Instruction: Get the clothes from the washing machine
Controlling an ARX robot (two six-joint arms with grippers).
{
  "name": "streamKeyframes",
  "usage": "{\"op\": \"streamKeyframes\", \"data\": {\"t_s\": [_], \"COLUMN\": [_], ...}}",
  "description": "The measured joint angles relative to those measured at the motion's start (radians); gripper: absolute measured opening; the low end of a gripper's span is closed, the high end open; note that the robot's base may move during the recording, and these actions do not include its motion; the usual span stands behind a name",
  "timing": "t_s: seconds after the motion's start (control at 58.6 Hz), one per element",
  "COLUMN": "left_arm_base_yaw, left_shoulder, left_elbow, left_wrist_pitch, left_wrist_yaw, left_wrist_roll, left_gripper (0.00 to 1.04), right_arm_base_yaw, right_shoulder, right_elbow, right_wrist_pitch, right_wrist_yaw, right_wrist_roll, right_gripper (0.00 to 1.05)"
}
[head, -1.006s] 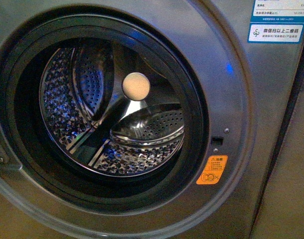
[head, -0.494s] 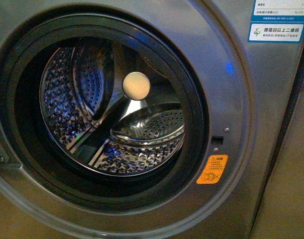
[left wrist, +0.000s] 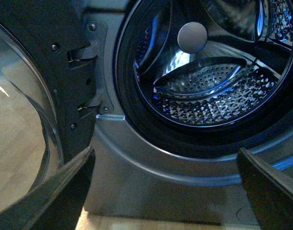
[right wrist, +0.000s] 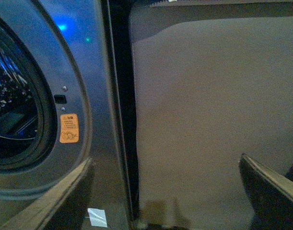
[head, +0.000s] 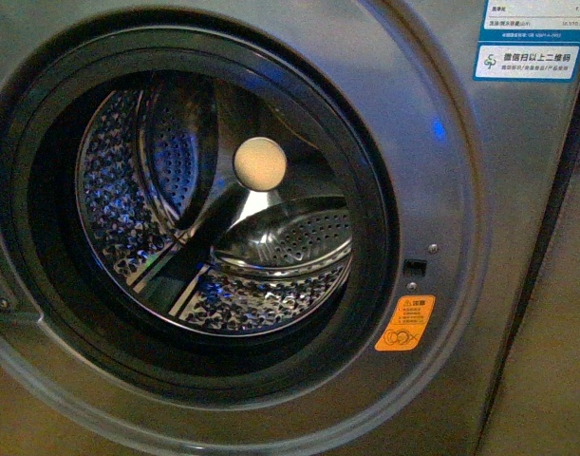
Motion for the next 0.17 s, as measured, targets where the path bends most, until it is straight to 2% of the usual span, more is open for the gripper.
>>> {"op": "streamKeyframes", "data": {"t_s": [0.034, 0.171], "left_arm_base_yaw": [0.0, 0.0], "left_shoulder": [0.0, 0.0], "left_elbow": [0.0, 0.0], "left_wrist_pitch": [0.0, 0.0], "left_wrist_yaw": [0.0, 0.0], "left_wrist_roll": [0.0, 0.0], "left_gripper": [1.0, 0.98], "right_arm_base_yaw": [0.0, 0.0], "right_shoulder": [0.0, 0.0], "right_elbow": [0.0, 0.0], "right_wrist_pitch": [0.0, 0.0], "right_wrist_yaw": [0.0, 0.0], "right_wrist_roll": [0.001, 0.0], "right_gripper": [0.99, 0.97]}}
